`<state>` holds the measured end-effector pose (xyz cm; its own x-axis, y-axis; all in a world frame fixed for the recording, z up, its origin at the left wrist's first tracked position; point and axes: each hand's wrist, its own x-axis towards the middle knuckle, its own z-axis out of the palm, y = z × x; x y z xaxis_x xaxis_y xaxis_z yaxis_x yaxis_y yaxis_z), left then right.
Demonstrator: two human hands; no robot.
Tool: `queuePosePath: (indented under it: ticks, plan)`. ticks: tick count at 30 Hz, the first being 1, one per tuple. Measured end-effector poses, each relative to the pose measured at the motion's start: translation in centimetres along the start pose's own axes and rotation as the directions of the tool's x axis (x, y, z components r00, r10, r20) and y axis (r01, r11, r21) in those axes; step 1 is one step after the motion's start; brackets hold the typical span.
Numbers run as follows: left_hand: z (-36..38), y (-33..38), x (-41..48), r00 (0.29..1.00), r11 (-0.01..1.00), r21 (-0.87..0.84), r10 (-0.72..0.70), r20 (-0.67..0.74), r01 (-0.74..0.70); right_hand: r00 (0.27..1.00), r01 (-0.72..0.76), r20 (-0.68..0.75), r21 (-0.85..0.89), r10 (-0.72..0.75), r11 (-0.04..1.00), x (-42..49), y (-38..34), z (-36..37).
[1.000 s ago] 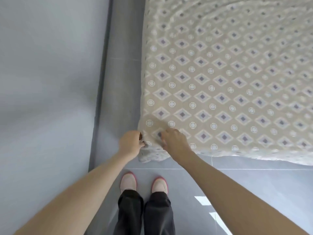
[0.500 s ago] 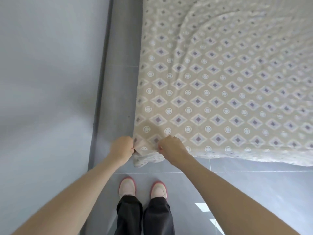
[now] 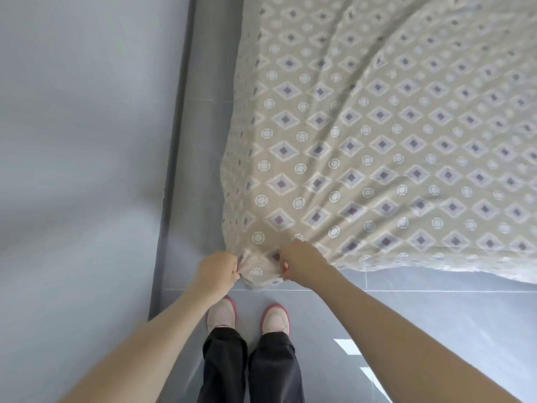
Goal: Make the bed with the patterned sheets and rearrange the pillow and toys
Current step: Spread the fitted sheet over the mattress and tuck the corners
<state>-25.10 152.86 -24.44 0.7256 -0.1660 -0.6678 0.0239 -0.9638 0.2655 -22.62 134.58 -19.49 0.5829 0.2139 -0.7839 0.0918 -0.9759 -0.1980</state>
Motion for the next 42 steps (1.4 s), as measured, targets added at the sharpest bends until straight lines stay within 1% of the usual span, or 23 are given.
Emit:
queuePosePath:
  ticks: [3, 6, 8, 11, 14, 19, 23, 26, 30, 32, 35, 37, 42]
  plan:
    - [0.0, 0.1, 0.4, 1.000, 0.999, -0.032, 0.009, 0.009, -0.009, 0.995, -0.060, -0.085, -0.061, 0.055, 0.996, 0.0, 0.0, 1.2]
    - [-0.8, 0.3, 0.6, 0.999, 0.994, -0.110, -0.010, 0.033, 0.014, 0.981, -0.010, -0.193, -0.099, -0.010, 0.995, -1.0, 0.8, 2.8]
    - [-1.5, 0.5, 0.4, 1.000, 0.985, -0.171, -0.021, 0.003, 0.021, 0.974, 0.014, -0.224, -0.061, -0.028, 0.998, -2.0, 1.6, 3.2]
    - [-3.5, 2.0, -0.5, 1.000, 0.976, -0.219, 0.007, -0.029, -0.013, 0.973, -0.024, -0.229, 0.023, 0.028, 0.999, -4.3, 2.9, 2.0]
    - [-6.3, 4.6, -2.1, 0.997, 0.966, -0.249, 0.067, -0.046, -0.076, 0.963, -0.097, -0.253, 0.017, 0.098, 0.995, -7.3, 4.5, -0.1]
    - [-11.1, 10.5, -4.2, 0.982, 0.961, -0.205, 0.178, -0.066, -0.188, 0.920, -0.247, -0.296, 0.069, 0.256, 0.967, -12.4, 8.0, -3.7]
    - [-13.7, 15.9, -5.1, 0.969, 0.949, -0.197, 0.236, -0.072, -0.246, 0.887, -0.324, -0.315, 0.096, 0.338, 0.941, -15.8, 11.7, -5.6]
    - [-14.3, 20.7, -5.0, 0.961, 0.940, -0.204, 0.259, -0.094, -0.273, 0.870, -0.366, -0.312, 0.112, 0.383, 0.924, -17.6, 15.9, -6.6]
    - [-12.9, 27.2, -3.5, 0.961, 0.944, -0.181, 0.268, -0.062, -0.275, 0.865, -0.398, -0.292, 0.098, 0.409, 0.912, -19.0, 22.7, -7.1]
    - [-11.3, 30.7, -2.5, 0.969, 0.952, -0.185, 0.241, -0.048, -0.246, 0.872, -0.399, -0.270, 0.093, 0.409, 0.912, -19.4, 26.9, -7.1]
    - [-8.0, 36.1, -1.0, 0.983, 0.968, -0.167, 0.182, -0.038, -0.185, 0.896, -0.374, -0.243, 0.037, 0.371, 0.927, -19.8, 33.5, -6.7]
    - [-5.7, 39.6, -0.1, 0.989, 0.978, -0.153, 0.145, 0.001, -0.143, 0.913, -0.348, -0.222, 0.009, 0.342, 0.937, -20.1, 37.5, -6.1]
    - [-1.0, 44.7, 2.3, 0.997, 0.994, -0.083, 0.073, 0.029, -0.070, 0.948, -0.269, -0.185, -0.021, 0.261, 0.963, -18.7, 44.5, -4.7]
